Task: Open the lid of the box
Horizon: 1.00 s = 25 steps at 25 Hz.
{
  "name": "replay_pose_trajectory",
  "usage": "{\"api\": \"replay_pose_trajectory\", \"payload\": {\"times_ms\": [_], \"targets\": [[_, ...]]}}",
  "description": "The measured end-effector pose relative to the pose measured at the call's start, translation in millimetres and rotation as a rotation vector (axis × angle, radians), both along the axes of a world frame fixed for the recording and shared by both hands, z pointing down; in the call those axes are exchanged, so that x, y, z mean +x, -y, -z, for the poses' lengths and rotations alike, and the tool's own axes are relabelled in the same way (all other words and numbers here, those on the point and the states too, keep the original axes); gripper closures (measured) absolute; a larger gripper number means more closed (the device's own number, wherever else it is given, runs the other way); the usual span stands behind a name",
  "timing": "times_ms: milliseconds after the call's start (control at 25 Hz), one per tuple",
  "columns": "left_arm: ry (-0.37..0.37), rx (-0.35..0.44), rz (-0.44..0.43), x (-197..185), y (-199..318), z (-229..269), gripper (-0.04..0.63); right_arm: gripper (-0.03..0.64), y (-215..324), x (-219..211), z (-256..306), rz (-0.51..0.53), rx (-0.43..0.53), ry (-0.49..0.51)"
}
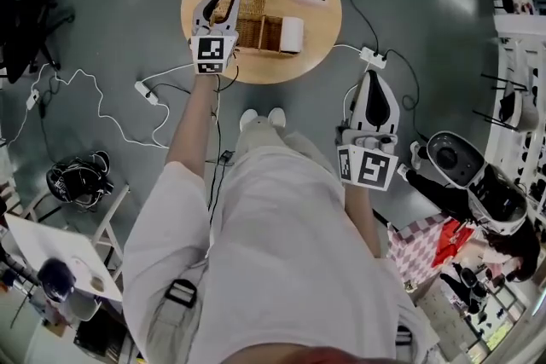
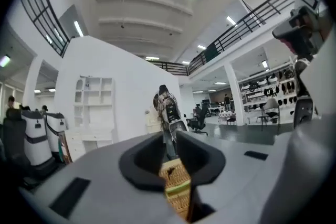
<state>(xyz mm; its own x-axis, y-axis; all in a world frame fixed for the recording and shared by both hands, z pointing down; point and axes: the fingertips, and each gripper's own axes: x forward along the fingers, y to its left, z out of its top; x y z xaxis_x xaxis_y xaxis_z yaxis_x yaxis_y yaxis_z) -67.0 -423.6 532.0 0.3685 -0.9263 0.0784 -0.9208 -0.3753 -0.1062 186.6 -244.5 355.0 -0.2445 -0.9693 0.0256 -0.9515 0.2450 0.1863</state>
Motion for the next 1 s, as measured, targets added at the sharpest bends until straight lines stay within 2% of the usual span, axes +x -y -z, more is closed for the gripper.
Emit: {"api": "replay_pose_trajectory", "payload": {"times_ms": [40,80,320,600,880,1000], "targets": [[0.019,0.02,0.013,-1.3,-9.5,13.5,0.587,0.627,-1.8,-0.2,1.8,-0.002,0.003,0.009],[0.031,0.039,0.021,-1.8,-19.3,26.9,0.604,0.627,-3.7,-0.6,3.4,-0.003,0.005,0.019],[0.006,0.108,0.011,-0.7,-81.2,100.7,0.603,0.627,-15.0,-13.2,10.3,0.007,0.019,0.051],[-0.038,0.15,0.038,-9.1,-153.5,158.2,0.603,0.627,-37.4,-42.6,21.7,0.068,0.056,0.054],[-0.069,0.175,0.101,-13.3,-272.2,186.9,0.601,0.627,-130.8,-45.5,31.6,0.118,0.083,0.09],[-0.038,0.173,0.123,-4.5,-330.3,194.2,0.601,0.627,-177.9,-37.5,30.8,0.141,0.077,0.111]]}}
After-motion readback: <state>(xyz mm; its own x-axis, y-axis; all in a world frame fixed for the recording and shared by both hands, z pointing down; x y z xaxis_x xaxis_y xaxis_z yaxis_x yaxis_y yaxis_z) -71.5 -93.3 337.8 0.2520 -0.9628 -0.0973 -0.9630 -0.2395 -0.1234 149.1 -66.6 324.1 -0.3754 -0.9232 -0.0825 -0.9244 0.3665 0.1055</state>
